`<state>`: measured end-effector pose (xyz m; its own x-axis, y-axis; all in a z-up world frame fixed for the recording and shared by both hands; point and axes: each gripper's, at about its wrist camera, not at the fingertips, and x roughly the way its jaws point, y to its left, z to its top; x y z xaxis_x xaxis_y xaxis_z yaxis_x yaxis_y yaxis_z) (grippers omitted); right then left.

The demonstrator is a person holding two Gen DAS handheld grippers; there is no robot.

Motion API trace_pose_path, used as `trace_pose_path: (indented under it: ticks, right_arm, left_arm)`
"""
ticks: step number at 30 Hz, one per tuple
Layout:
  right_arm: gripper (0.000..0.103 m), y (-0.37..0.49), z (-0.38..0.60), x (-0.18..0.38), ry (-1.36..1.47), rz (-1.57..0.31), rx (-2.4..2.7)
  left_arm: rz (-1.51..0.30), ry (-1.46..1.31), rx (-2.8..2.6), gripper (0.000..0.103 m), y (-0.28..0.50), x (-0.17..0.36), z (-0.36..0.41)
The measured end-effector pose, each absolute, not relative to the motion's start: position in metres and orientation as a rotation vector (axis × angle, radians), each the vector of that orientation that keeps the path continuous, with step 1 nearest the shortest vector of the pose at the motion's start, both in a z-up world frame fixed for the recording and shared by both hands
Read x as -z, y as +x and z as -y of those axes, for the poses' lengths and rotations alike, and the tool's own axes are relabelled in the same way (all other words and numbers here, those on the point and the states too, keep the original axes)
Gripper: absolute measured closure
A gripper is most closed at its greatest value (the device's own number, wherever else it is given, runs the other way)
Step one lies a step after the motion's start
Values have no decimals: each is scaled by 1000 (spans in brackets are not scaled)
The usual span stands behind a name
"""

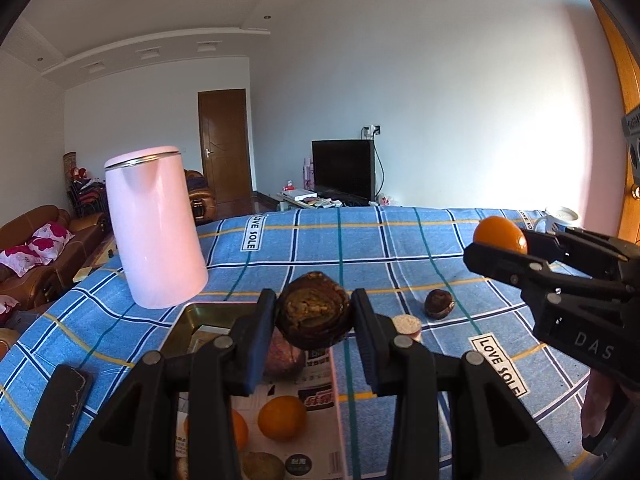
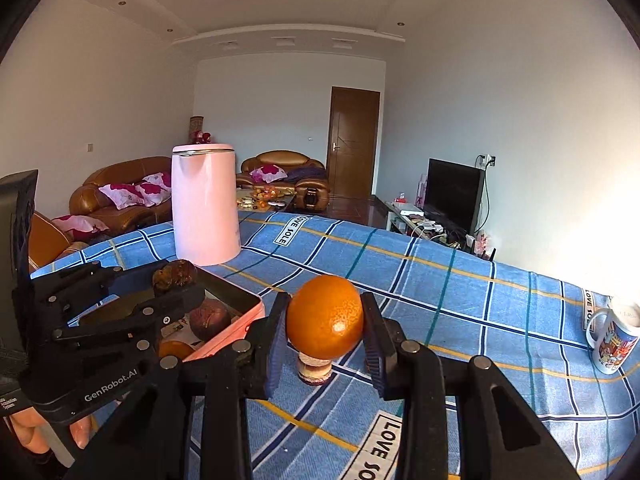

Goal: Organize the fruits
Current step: 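Carry the brown item in the left gripper while the right gripper carries the tangerine over the tin, then open both grippers to drop the brown item and tangerine into the tin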

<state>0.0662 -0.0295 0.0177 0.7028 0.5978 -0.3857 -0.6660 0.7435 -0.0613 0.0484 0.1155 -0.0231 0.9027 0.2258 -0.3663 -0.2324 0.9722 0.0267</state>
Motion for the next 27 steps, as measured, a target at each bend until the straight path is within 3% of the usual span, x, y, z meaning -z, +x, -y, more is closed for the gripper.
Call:
trace_pose_path:
  ticks: [27]
  right_arm:
    - [66, 62, -104, 17, -353, -507, -894]
  left_arm:
    - [-518, -166, -327, 63, 50, 49, -224]
